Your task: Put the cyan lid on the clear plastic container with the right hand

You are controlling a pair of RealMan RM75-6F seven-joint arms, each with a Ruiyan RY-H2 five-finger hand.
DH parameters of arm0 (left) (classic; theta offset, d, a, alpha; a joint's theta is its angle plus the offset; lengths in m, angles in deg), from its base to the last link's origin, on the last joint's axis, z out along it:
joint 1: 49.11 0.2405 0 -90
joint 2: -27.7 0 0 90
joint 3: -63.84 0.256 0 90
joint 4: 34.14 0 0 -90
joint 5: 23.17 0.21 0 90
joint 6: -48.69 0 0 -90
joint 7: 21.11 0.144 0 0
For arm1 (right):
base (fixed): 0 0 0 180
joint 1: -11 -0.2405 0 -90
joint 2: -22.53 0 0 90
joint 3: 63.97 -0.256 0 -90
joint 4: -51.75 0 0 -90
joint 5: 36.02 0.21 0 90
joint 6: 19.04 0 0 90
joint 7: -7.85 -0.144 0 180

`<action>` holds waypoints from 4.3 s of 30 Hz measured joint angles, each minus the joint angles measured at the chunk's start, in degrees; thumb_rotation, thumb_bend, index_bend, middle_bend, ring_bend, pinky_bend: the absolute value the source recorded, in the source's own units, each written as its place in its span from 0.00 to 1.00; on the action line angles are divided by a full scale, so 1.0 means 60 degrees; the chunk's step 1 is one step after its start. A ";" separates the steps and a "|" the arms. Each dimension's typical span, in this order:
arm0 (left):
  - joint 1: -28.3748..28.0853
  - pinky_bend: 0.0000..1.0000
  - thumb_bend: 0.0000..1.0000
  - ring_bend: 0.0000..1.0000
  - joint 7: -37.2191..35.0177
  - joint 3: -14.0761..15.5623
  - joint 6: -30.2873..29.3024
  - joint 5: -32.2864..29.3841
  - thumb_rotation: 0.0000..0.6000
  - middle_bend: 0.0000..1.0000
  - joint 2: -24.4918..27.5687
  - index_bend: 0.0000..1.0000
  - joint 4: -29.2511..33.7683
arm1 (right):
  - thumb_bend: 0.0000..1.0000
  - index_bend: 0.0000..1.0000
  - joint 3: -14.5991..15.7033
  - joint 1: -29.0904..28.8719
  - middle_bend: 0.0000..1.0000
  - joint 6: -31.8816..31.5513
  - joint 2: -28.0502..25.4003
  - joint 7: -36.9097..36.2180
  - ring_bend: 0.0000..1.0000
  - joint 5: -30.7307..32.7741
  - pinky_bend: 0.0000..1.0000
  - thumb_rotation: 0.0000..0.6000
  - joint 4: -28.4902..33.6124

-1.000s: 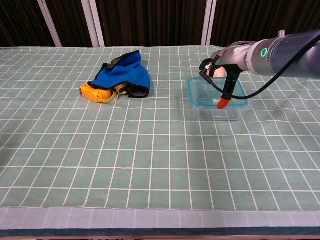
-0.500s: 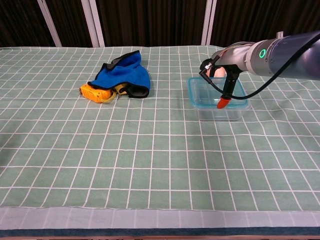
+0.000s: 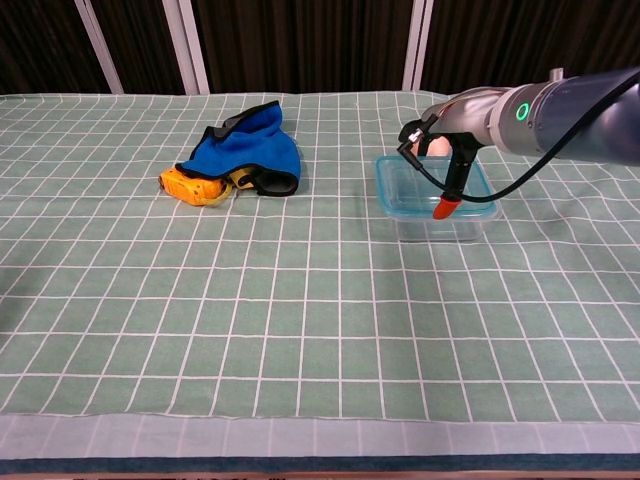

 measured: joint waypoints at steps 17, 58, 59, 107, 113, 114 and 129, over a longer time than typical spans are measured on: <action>-0.0003 0.00 0.52 0.00 0.0002 0.0000 0.0021 -0.0018 1.00 0.00 0.0015 0.15 0.0010 | 0.24 0.05 -0.0048 0.0076 0.38 -0.0214 0.0203 0.0145 0.06 -0.0113 0.00 1.00 -0.0155; -0.0010 0.00 0.52 0.00 0.0027 0.0005 0.0070 -0.0053 1.00 0.00 0.0031 0.14 0.0047 | 0.24 0.05 -0.0235 0.0163 0.12 -0.0327 0.0178 0.0555 0.00 0.0105 0.00 1.00 -0.0013; -0.0011 0.00 0.52 0.00 0.0029 0.0005 0.0071 -0.0054 1.00 0.00 0.0032 0.14 0.0047 | 0.24 0.05 -0.0245 0.0163 0.12 -0.0322 0.0173 0.0552 0.00 0.0110 0.00 1.00 -0.0005; -0.0015 0.00 0.52 0.00 0.0084 0.0016 0.0128 -0.0105 1.00 0.00 0.0057 0.14 0.0094 | 0.24 0.05 -0.0354 0.0112 0.11 -0.0354 -0.0018 0.0631 0.00 0.0402 0.00 1.00 0.0239; -0.0016 0.00 0.52 0.00 0.0077 0.0015 0.0131 -0.0110 1.00 0.00 0.0067 0.14 0.0103 | 0.24 0.05 -0.0326 0.0107 0.10 -0.0319 0.0012 0.0647 0.00 0.0416 0.00 1.00 0.0169; -0.0017 0.00 0.52 0.00 0.0083 0.0015 0.0130 -0.0108 1.00 0.00 0.0063 0.14 0.0101 | 0.24 0.05 -0.0322 0.0106 0.10 -0.0315 0.0014 0.0649 0.00 0.0412 0.00 1.00 0.0167; -0.0016 0.00 0.52 0.00 0.0082 0.0013 0.0134 -0.0117 1.00 0.00 0.0061 0.14 0.0104 | 0.24 0.05 -0.0334 0.0091 0.09 -0.0291 0.0068 0.0618 0.00 0.0413 0.00 1.00 0.0116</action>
